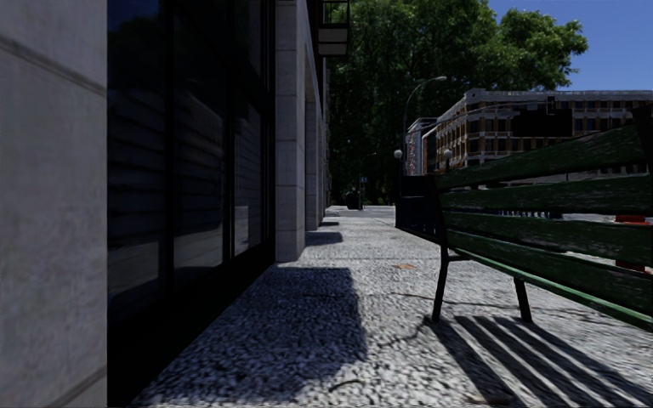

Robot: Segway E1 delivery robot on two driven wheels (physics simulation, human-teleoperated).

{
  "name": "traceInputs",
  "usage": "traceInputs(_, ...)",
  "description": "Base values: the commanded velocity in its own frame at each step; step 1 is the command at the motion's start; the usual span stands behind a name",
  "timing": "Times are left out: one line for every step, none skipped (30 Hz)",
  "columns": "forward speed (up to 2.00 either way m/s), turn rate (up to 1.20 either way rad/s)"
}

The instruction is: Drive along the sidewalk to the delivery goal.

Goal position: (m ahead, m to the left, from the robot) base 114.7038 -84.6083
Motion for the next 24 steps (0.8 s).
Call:
traceInputs(1.57, 0.00)
traceInputs(1.57, 0.00)
traceInputs(1.57, 0.00)
traceInputs(1.57, 0.00)
traceInputs(1.57, 0.00)
traceInputs(1.57, 0.00)
traceInputs(1.57, 0.00)
traceInputs(1.58, 0.00)
traceInputs(1.68, 0.00)
traceInputs(1.75, 0.00)
traceInputs(1.75, 0.00)
traceInputs(1.77, 0.00)
traceInputs(1.77, 0.00)
traceInputs(1.77, -0.01)
traceInputs(1.77, -0.01)
traceInputs(1.77, -0.08)
traceInputs(1.77, -0.17)
traceInputs(1.77, -0.22)
traceInputs(1.77, -0.22)
traceInputs(1.77, -0.23)
traceInputs(1.77, -0.24)
traceInputs(1.77, -0.24)
traceInputs(1.77, -0.24)
traceInputs(1.77, -0.24)
